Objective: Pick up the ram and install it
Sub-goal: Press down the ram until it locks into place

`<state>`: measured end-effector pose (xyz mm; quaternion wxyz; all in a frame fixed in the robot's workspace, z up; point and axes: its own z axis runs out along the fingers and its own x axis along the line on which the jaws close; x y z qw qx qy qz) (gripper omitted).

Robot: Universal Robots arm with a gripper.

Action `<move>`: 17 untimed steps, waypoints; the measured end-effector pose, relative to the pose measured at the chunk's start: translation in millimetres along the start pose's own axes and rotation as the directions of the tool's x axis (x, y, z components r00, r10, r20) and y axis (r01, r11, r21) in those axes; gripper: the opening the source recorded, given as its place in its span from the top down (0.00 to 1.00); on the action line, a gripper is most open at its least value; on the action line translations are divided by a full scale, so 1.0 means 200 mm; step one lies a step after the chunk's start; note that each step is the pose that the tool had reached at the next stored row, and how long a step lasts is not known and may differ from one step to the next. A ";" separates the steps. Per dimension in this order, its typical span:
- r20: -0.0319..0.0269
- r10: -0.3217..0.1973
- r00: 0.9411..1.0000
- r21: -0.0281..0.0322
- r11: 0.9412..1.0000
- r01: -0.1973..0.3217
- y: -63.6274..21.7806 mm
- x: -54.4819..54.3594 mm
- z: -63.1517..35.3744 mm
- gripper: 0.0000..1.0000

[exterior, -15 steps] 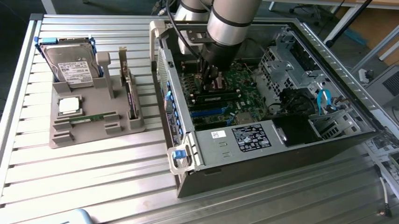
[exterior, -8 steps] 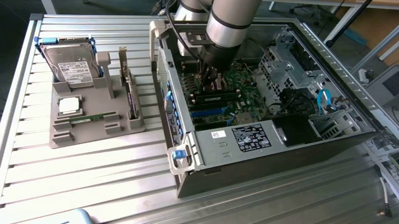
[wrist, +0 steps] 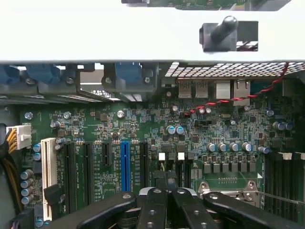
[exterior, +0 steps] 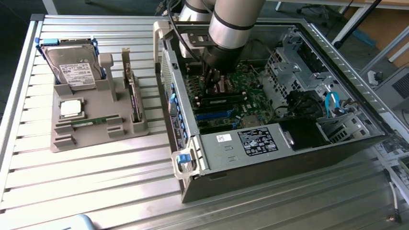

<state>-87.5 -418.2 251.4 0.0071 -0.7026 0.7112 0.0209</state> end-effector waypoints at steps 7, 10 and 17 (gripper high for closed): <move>0.000 0.000 1.000 0.000 1.000 0.000 0.000 0.00 0.025 0.89; 0.000 0.000 1.000 0.000 1.000 0.000 0.000 0.00 0.026 0.89; 0.000 0.000 1.000 0.000 1.000 0.000 0.000 0.00 0.037 0.89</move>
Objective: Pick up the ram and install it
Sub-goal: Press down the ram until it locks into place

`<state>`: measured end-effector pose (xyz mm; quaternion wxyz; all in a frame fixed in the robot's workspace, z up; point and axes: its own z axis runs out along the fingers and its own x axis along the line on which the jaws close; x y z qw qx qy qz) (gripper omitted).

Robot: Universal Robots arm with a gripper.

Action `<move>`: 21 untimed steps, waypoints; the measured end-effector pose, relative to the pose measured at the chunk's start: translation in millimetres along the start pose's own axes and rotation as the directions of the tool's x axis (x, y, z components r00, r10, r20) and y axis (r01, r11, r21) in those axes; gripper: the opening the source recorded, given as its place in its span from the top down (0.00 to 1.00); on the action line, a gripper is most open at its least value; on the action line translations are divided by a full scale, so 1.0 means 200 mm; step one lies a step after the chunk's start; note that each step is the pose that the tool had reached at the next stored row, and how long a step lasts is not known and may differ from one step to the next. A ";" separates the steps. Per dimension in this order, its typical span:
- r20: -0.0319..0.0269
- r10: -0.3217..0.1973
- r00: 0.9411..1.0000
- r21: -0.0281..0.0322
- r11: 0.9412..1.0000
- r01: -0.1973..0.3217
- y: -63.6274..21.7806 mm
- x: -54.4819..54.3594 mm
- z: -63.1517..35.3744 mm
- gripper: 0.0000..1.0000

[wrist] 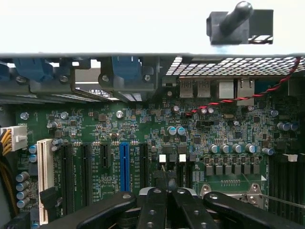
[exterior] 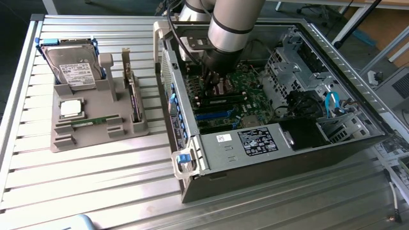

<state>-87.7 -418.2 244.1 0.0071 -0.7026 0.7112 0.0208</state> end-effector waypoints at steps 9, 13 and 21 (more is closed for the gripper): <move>0.000 0.000 1.000 0.000 1.000 0.000 0.010 0.00 0.004 0.89; 0.000 0.000 1.000 0.000 1.000 0.000 0.014 0.00 0.011 0.89; 0.001 0.000 1.000 0.000 1.000 0.000 0.015 0.00 0.021 0.89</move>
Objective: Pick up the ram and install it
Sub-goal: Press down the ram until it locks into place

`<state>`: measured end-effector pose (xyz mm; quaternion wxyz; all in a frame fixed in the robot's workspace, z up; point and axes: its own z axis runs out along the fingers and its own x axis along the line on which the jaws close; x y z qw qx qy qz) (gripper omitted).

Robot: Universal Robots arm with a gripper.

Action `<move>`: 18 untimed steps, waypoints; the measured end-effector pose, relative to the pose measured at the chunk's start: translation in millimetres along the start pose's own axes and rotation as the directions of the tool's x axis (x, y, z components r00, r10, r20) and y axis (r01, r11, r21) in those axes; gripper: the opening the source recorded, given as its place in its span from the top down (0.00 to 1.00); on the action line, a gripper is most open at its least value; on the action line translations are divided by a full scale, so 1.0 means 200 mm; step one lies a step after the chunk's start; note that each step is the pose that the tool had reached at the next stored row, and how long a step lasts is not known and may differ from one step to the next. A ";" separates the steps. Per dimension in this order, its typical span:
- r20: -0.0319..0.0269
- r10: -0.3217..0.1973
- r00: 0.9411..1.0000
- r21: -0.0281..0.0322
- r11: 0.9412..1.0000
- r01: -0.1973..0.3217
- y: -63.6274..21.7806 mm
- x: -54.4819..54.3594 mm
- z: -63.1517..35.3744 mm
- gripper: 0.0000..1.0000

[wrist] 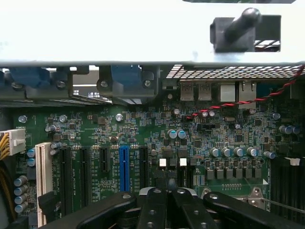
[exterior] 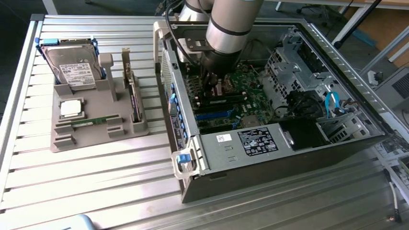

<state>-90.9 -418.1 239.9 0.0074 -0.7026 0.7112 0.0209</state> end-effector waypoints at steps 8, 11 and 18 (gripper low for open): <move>0.000 0.000 1.000 0.000 1.000 0.000 0.001 0.00 0.007 0.89; 0.000 0.000 1.000 0.000 1.000 0.000 0.001 0.00 0.008 0.89; 0.000 0.000 1.000 0.000 1.000 0.000 0.001 0.00 0.020 0.89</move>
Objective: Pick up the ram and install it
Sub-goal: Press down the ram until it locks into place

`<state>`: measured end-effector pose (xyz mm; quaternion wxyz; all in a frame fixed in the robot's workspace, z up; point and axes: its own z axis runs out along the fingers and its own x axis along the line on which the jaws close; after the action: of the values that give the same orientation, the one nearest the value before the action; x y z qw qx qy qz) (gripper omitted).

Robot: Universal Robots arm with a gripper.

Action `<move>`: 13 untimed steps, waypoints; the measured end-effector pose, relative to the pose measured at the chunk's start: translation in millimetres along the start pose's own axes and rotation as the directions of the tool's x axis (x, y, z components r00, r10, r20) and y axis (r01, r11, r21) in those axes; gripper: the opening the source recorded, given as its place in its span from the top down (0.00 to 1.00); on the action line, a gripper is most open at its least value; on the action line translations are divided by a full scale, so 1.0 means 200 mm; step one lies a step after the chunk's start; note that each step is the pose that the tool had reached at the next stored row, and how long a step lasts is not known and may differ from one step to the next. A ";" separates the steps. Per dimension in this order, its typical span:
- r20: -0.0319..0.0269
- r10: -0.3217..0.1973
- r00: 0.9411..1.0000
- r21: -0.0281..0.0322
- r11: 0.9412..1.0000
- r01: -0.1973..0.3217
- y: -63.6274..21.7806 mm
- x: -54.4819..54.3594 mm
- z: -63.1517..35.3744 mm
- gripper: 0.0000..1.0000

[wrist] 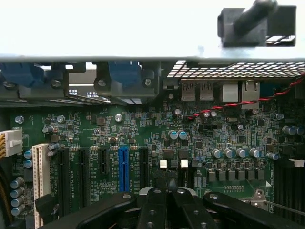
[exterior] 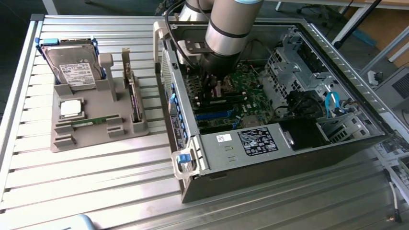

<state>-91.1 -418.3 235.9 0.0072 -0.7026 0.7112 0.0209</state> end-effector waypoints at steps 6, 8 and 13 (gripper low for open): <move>0.000 0.000 1.000 0.000 1.000 0.000 0.001 0.00 0.006 0.89; 0.000 0.000 1.000 0.000 1.000 0.000 0.001 0.00 0.007 0.89; 0.000 0.000 1.000 0.000 1.000 0.000 0.001 0.00 0.017 0.89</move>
<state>-91.4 -418.4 232.5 0.0070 -0.7026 0.7112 0.0208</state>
